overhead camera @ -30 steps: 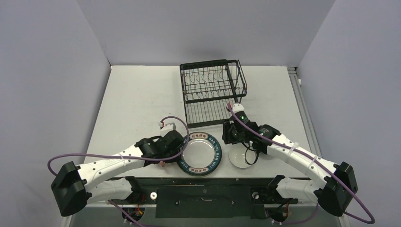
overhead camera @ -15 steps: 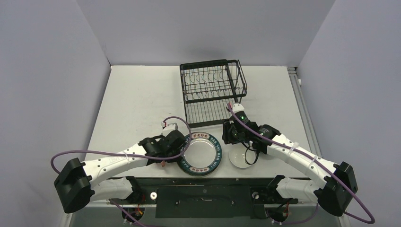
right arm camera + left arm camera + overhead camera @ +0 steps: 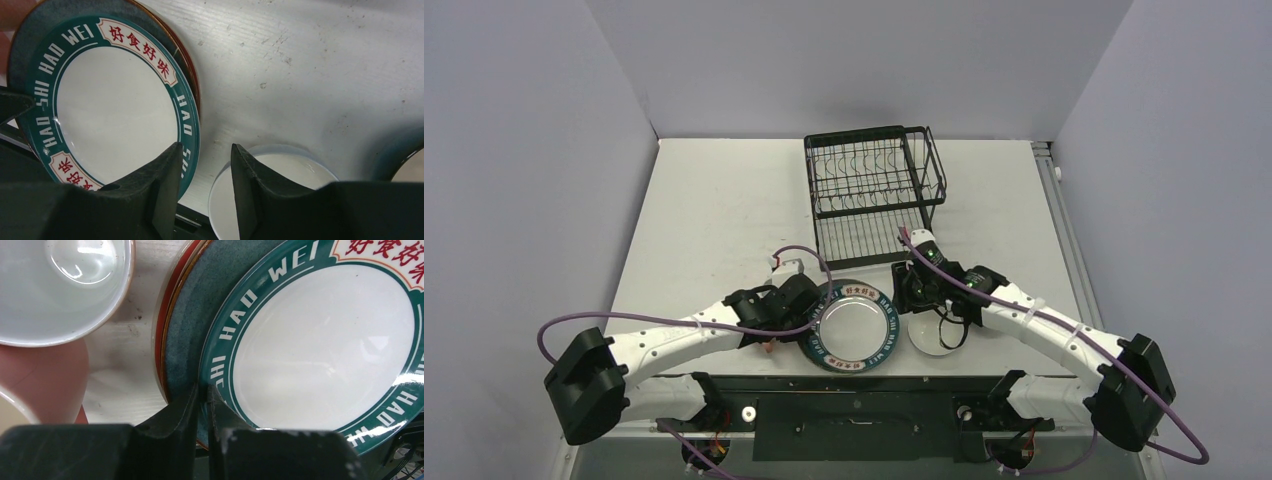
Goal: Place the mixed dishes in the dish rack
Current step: Pick up the plate from the corner of the board.
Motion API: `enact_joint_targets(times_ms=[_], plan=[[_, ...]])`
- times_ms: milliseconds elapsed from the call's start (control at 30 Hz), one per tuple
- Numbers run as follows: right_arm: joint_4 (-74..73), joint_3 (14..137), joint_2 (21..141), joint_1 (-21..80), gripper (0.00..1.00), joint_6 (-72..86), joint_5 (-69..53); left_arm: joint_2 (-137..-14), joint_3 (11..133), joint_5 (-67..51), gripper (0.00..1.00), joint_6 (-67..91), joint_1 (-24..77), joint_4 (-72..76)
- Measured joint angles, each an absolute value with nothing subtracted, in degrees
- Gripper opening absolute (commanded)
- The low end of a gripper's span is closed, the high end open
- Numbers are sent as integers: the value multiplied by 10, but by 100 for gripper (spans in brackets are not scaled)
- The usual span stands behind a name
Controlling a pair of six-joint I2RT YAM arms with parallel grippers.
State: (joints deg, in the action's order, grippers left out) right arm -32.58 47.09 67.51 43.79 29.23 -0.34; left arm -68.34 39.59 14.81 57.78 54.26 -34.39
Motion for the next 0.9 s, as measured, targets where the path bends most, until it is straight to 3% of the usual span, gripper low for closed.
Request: enact_joint_targets(times_ms=[633, 900], plan=[[-297, 438, 693, 427, 37, 303, -112, -701, 389, 146, 0, 578, 543, -305], [-282, 421, 692, 423, 30, 317, -167, -705, 385, 143, 0, 578, 543, -293]])
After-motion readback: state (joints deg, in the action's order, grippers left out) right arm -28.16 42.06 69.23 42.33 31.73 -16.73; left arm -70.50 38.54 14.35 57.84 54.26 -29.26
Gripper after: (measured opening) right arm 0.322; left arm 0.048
